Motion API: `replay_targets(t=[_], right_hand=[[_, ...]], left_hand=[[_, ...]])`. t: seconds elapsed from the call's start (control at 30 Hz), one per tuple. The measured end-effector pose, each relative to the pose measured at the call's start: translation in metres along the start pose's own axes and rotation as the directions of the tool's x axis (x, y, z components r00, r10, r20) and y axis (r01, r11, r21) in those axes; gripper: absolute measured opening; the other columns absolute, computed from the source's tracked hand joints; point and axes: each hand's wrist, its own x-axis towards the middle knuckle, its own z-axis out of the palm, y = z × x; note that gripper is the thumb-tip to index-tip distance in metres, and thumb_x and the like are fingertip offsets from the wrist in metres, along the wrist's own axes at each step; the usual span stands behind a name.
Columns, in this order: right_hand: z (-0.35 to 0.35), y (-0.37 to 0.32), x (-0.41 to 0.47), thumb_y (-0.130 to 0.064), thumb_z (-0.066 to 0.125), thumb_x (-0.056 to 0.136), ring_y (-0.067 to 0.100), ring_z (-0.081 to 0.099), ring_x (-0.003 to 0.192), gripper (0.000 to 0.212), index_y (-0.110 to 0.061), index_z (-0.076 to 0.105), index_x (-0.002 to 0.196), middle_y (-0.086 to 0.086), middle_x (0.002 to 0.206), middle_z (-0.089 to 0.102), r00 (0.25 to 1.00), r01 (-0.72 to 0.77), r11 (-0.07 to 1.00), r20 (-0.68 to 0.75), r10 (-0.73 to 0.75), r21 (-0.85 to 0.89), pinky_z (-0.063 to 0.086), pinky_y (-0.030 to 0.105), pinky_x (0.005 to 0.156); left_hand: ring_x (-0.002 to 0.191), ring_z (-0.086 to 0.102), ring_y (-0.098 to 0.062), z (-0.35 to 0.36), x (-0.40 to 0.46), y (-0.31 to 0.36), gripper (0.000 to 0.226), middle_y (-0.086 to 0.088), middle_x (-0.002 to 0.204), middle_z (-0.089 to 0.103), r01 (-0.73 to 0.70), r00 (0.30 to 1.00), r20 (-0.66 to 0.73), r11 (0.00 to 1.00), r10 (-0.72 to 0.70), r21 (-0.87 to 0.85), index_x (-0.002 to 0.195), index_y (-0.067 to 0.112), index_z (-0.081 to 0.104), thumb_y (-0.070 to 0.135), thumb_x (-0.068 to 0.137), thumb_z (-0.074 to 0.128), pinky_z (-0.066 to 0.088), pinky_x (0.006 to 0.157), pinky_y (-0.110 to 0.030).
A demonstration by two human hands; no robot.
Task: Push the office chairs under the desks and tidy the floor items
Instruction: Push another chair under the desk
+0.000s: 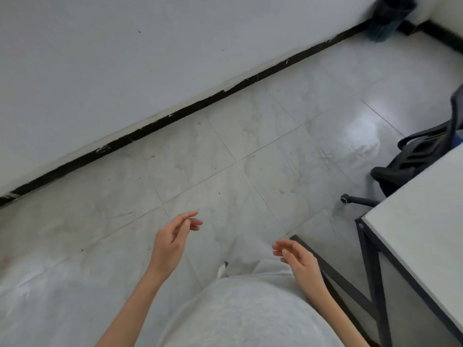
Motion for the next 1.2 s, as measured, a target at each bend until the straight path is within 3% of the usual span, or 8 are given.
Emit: replay_targets(t=[0.23, 0.47, 0.6, 0.73, 0.83, 0.97, 1.2], right_hand=[[0.006, -0.057, 0.162, 0.005, 0.046, 0.091, -0.001, 0.065, 0.079, 0.033, -0.024, 0.061, 0.09, -0.001, 0.093, 0.069, 0.992, 0.001, 0.995, -0.129, 0.012, 0.099, 0.05, 0.015, 0.073], [-0.025, -0.177, 0.343, 0.004, 0.045, 0.091, 0.006, 0.067, 0.081, 0.035, -0.028, 0.061, 0.091, -0.005, 0.091, 0.069, 0.984, 0.114, 0.986, -0.15, -0.095, 0.122, 0.049, 0.021, 0.076], [-0.049, -0.228, 0.425, 0.003, 0.043, 0.092, 0.005, 0.066, 0.081, 0.035, -0.027, 0.06, 0.092, -0.007, 0.09, 0.068, 0.973, 0.167, 0.979, -0.179, -0.145, 0.114, 0.05, 0.017, 0.077], [-0.08, -0.253, 0.501, 0.003, 0.044, 0.092, 0.003, 0.066, 0.079, 0.029, -0.02, 0.061, 0.095, -0.006, 0.091, 0.068, 0.951, 0.163, 0.975, -0.287, -0.115, 0.149, 0.049, 0.014, 0.075], [-0.107, -0.262, 0.552, 0.004, 0.044, 0.092, 0.001, 0.066, 0.078, 0.029, -0.02, 0.061, 0.096, -0.003, 0.091, 0.068, 0.924, 0.128, 0.976, -0.379, -0.054, 0.174, 0.049, 0.014, 0.074], [-0.143, -0.272, 0.595, 0.002, 0.045, 0.092, 0.003, 0.067, 0.081, 0.029, -0.02, 0.062, 0.096, -0.004, 0.092, 0.069, 0.859, 0.036, 0.969, -0.503, 0.096, 0.246, 0.049, 0.014, 0.074], [-0.193, -0.28, 0.617, 0.004, 0.045, 0.091, 0.0, 0.066, 0.079, 0.029, -0.018, 0.063, 0.096, -0.002, 0.093, 0.069, 0.589, 0.023, 0.879, -0.717, 0.373, 0.476, 0.05, 0.014, 0.074]], left_hand=[[0.078, 0.066, -0.007, 0.032, 0.19, 0.04, 0.026, 0.011, 0.089, 0.072, -0.057, 0.986, 0.158, 0.998, 0.052, 0.026, 0.1, 0.024, 0.063, 0.008, 0.094, 0.044, 0.047, 0.072, -0.01], [0.074, 0.066, -0.005, 0.053, 0.315, 0.071, 0.033, 0.009, 0.088, 0.072, 0.066, 0.987, 0.144, 0.998, -0.068, 0.018, 0.097, 0.021, 0.064, 0.0, 0.095, 0.039, 0.05, 0.07, -0.012], [0.073, 0.066, -0.004, 0.068, 0.393, 0.09, 0.031, 0.009, 0.088, 0.072, 0.078, 0.982, 0.17, 0.996, -0.083, 0.037, 0.099, 0.015, 0.063, -0.001, 0.095, 0.038, 0.05, 0.069, -0.01], [0.075, 0.066, -0.005, 0.1, 0.496, 0.114, 0.028, 0.001, 0.084, 0.073, 0.055, 0.968, 0.24, 0.997, -0.068, 0.06, 0.102, 0.011, 0.064, 0.0, 0.095, 0.039, 0.05, 0.069, -0.01], [0.075, 0.066, -0.004, 0.141, 0.587, 0.147, 0.031, 0.009, 0.087, 0.072, -0.014, 0.937, 0.348, 0.995, -0.02, 0.095, 0.098, 0.018, 0.064, 0.0, 0.095, 0.039, 0.049, 0.069, -0.01], [0.079, 0.066, -0.006, 0.205, 0.705, 0.213, 0.032, 0.013, 0.09, 0.071, -0.186, 0.825, 0.562, 0.969, 0.065, 0.162, 0.099, 0.026, 0.063, 0.003, 0.095, 0.041, 0.05, 0.073, -0.012], [0.081, 0.065, -0.004, 0.371, 0.834, 0.338, 0.027, 0.022, 0.087, 0.07, -0.47, 0.447, 0.882, 0.878, 0.148, 0.091, 0.1, 0.029, 0.061, 0.009, 0.096, 0.043, 0.049, 0.073, -0.011]])
